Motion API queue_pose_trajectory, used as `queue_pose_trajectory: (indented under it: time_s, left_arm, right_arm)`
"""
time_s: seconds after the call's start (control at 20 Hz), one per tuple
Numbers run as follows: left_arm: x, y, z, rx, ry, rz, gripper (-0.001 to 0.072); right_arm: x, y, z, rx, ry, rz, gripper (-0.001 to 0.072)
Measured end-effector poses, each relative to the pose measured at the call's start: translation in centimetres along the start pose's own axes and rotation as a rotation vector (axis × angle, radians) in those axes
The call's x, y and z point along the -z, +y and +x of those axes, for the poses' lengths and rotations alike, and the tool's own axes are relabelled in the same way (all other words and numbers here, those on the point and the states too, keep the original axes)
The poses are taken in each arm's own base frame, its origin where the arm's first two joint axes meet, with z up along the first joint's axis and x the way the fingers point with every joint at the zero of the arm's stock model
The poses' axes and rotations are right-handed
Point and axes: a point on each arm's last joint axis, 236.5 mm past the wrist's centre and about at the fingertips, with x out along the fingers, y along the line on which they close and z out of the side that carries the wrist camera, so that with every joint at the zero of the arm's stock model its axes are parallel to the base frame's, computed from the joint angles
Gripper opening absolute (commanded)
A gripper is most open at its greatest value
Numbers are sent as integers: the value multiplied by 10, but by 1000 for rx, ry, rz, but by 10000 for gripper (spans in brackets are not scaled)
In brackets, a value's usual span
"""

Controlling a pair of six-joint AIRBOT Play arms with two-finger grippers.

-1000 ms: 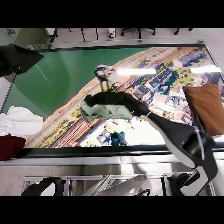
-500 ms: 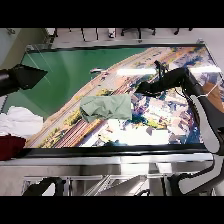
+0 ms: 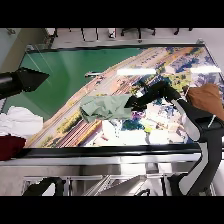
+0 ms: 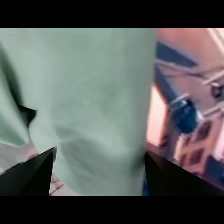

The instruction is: Fold the shirts.

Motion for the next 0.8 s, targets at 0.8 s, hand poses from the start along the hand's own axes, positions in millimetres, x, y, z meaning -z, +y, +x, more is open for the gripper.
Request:
queue_pose_trajectory:
  time_s: [0.8]
  left_arm:
    - [0, 0, 0, 1, 0, 8, 17]
  right_arm:
    - [-95, 142, -328, -63, -722, -226, 18]
